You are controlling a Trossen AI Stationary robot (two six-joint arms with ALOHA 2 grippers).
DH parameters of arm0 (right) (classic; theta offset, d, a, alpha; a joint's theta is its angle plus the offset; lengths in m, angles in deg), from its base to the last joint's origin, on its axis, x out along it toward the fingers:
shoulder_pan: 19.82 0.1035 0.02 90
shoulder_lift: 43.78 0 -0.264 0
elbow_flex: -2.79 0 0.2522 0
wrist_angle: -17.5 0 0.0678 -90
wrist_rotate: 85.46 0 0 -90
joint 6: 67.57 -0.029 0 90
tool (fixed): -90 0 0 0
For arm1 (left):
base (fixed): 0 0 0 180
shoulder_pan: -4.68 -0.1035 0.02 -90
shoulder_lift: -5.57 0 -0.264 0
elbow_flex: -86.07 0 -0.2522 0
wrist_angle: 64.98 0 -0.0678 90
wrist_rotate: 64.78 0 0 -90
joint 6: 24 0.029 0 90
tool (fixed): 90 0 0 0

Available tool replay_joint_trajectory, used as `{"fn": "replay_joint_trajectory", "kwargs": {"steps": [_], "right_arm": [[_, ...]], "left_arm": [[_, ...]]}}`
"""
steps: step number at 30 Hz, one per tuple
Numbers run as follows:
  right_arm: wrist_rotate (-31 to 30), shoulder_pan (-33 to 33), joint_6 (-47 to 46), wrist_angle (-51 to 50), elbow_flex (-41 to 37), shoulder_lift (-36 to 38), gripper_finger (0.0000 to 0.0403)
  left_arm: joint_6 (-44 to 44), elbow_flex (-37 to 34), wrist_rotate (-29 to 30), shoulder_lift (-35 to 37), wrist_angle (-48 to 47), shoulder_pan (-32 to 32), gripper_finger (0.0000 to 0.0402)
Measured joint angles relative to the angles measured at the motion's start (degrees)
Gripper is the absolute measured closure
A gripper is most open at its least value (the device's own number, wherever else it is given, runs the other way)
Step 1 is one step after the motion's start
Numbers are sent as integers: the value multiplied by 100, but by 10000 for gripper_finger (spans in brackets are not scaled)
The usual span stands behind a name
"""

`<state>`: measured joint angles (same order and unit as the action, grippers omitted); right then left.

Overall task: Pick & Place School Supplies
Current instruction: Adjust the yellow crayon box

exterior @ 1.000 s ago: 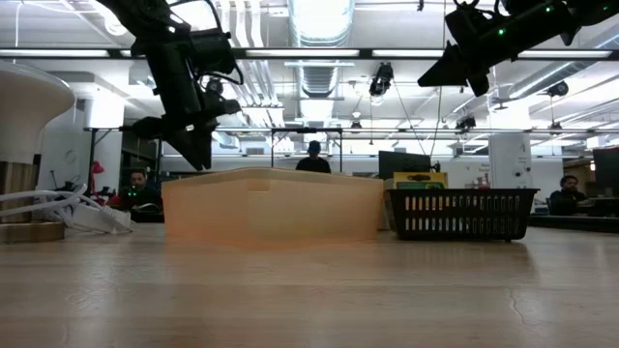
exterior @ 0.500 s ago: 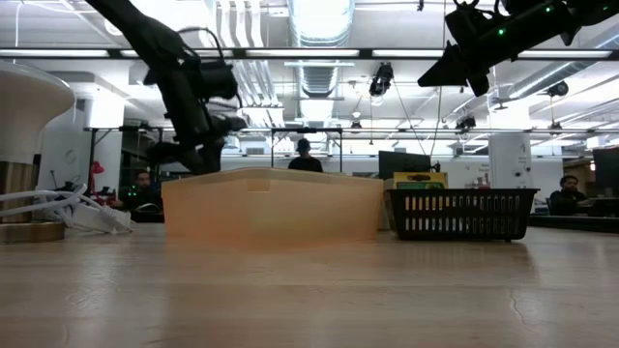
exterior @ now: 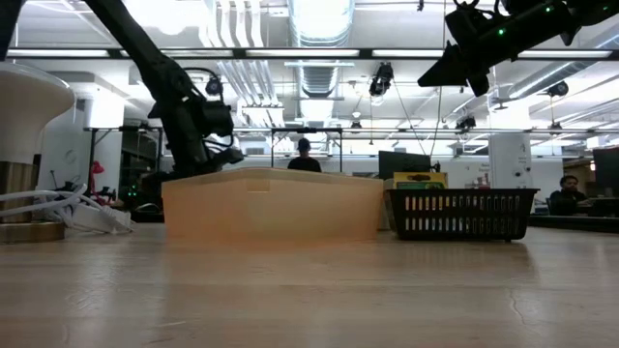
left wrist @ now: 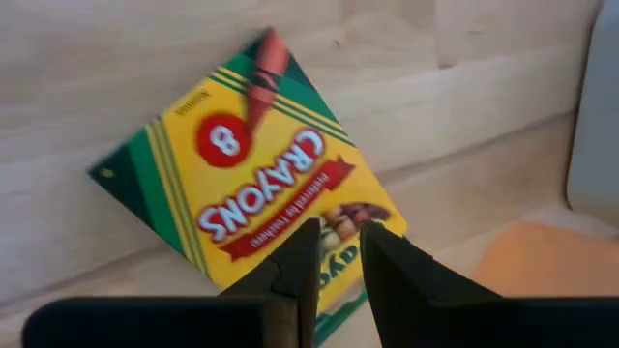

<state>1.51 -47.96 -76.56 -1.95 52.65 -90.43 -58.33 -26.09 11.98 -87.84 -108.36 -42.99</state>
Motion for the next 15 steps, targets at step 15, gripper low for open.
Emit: {"fn": "replay_joint_trajectory", "kwargs": {"steps": [15], "right_arm": [[-2, 0, 0, 0, 0, 0, 385]], "left_arm": [[177, 9, -310, -106, -1304, 6, 321]]}}
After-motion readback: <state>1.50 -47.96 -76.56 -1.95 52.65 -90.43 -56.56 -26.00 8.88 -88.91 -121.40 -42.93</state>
